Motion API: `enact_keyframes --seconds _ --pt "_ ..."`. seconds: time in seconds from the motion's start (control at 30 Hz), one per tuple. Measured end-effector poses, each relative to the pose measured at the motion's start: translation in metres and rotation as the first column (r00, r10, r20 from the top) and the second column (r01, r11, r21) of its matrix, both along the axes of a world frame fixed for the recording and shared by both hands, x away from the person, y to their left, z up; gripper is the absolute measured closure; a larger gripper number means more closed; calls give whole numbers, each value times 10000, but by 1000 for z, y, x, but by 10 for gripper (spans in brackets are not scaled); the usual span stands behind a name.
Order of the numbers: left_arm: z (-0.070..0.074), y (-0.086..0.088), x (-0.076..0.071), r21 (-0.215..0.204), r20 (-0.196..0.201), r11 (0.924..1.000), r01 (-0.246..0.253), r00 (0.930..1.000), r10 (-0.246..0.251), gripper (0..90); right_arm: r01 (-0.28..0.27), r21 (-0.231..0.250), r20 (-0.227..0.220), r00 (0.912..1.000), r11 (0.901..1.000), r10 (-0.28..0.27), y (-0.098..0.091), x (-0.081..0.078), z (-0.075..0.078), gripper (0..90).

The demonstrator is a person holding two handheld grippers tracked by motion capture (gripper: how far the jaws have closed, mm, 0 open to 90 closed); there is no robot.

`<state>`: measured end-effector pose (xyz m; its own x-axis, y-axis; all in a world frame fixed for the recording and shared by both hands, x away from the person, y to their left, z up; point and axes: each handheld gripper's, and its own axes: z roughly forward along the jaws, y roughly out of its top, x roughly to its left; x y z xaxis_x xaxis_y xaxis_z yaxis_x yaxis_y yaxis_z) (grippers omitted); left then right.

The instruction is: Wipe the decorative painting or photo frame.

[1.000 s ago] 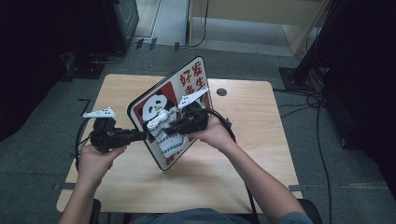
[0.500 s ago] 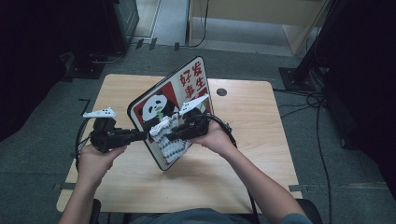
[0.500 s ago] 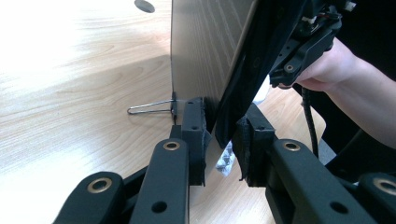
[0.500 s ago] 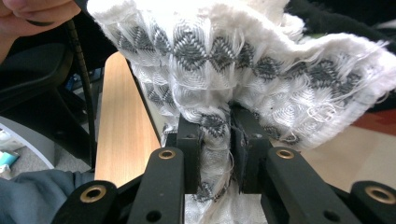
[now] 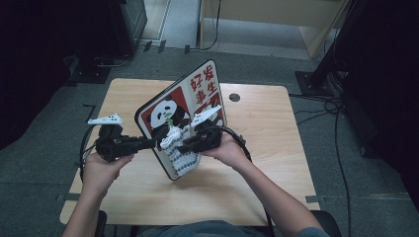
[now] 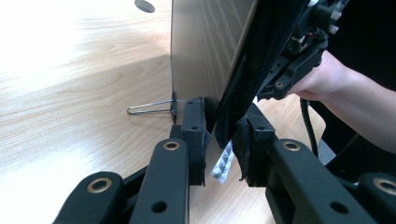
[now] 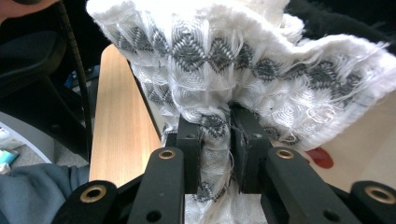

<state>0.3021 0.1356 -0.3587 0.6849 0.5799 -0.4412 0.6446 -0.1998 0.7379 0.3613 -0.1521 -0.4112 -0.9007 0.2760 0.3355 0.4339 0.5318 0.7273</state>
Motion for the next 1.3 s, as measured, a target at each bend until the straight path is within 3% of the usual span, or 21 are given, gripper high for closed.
enact_keyframes --seconds 0.6,1.3 --pt "0 0 0 -33 2 10000 8 10000 -8 753 119 -267 -300 9995 9996 -127 -3 -8 -27 762" --pt "-2 1 1 -172 -80 9998 -21 10000 20 748 -184 -644 -766 9970 9978 134 -7 -9 -58 764"
